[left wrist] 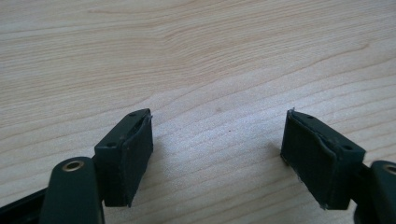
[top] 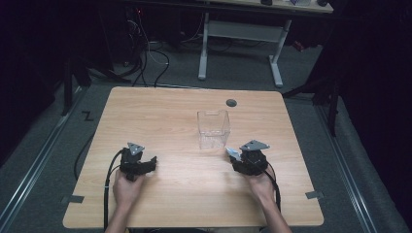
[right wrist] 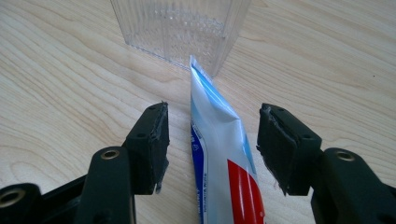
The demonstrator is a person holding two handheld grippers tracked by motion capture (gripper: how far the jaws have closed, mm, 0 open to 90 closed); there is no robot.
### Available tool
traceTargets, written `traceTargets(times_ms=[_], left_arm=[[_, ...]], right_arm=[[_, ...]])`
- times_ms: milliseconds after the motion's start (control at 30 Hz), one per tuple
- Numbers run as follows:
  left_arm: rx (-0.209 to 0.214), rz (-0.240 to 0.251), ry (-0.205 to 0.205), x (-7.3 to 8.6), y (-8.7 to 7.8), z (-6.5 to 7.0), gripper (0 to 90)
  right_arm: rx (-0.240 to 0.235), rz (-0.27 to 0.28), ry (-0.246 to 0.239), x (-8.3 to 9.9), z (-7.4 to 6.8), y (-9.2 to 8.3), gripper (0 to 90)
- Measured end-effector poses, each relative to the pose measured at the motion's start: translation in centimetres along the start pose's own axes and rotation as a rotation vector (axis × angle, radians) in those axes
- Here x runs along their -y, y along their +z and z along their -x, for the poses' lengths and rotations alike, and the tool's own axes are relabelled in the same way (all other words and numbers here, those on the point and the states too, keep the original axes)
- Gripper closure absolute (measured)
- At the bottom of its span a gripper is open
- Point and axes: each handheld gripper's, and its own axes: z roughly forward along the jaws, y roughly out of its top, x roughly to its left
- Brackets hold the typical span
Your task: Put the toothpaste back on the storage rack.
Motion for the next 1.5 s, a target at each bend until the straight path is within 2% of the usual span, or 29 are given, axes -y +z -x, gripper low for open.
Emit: traceTargets(times_ms=[400, 633, 1000, 1167, 1500], left_arm=[[0.001, -0.001, 0.000, 0.0, 0.0, 0.0, 25.4], [0.000, 0.000, 0.000, 0.0, 0.0, 0.0, 25.4], [0.000, 0.000, 0.000, 0.0, 0.0, 0.0, 25.4], [0.000, 0.000, 0.000, 0.0, 0.0, 0.0, 25.4], [0.000, 0.000, 0.000, 0.0, 0.0, 0.0, 25.4]], right_arm=[[-0.008, -0.073, -0.007, -0.2, 0.6, 1.4, 45.6], [-0.016, -0.086, -0.012, -0.2, 0.5, 1.7, 47.3], [-0.011, -0.134, -0.016, 0.0, 0.7, 2.7, 48.0], [-0.008, -0.172, -0.027, 0.1, 0.6, 3.4, 48.1], [0.003, -0.204, -0.031, 0.2, 0.6, 3.9, 50.0]])
